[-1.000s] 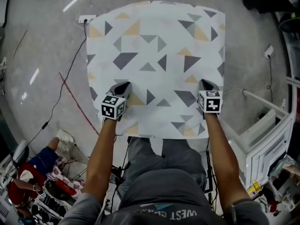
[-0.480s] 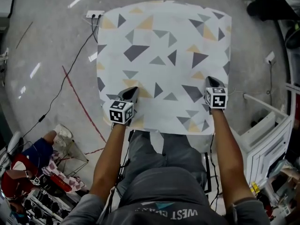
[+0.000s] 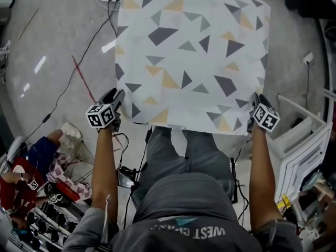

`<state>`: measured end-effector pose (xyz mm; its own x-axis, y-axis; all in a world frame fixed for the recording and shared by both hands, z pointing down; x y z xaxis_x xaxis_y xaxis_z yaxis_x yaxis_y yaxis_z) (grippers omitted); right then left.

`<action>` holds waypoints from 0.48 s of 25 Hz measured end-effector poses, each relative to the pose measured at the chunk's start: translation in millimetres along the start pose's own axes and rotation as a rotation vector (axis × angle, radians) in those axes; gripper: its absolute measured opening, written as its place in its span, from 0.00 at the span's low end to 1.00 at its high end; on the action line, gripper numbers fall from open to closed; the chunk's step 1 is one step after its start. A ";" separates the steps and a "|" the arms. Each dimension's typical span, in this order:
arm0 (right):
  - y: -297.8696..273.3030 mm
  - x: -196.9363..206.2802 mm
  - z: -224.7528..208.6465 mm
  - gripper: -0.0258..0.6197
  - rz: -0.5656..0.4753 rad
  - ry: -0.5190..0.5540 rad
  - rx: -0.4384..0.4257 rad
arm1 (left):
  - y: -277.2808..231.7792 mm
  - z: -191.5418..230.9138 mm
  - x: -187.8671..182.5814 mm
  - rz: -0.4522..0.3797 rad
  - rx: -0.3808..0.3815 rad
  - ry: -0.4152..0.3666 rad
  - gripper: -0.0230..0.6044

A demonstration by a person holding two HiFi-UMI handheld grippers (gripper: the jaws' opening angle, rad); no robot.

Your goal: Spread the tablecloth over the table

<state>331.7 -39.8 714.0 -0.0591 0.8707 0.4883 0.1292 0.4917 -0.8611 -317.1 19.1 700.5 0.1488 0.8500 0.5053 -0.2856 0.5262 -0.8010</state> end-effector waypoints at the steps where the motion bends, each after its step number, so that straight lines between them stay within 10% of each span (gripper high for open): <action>1: 9.8 17.0 -12.5 0.30 -0.001 -0.062 0.015 | -0.9 10.2 8.6 0.004 0.008 0.035 0.35; 7: 62.2 120.3 -67.9 0.52 -0.105 -0.530 0.056 | -4.2 21.4 48.2 -0.025 0.215 0.254 0.53; 12: 75.8 196.6 -63.7 0.65 -0.189 -0.924 -0.131 | 2.0 20.9 58.1 -0.030 0.262 0.267 0.52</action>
<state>392.9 167.8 753.6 -0.8425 0.4692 0.2646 0.1436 0.6691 -0.7292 -328.8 69.0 734.9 0.3920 0.8294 0.3980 -0.5050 0.5557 -0.6605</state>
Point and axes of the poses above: the fingertips, and each gripper's own axes: y backward along the fingers, z to its left, x out of its underside, the point moved 2 cm from there along y, backward along the fingers, and after that the axes turned 3 degrees about -x, right-handed, at the moved point
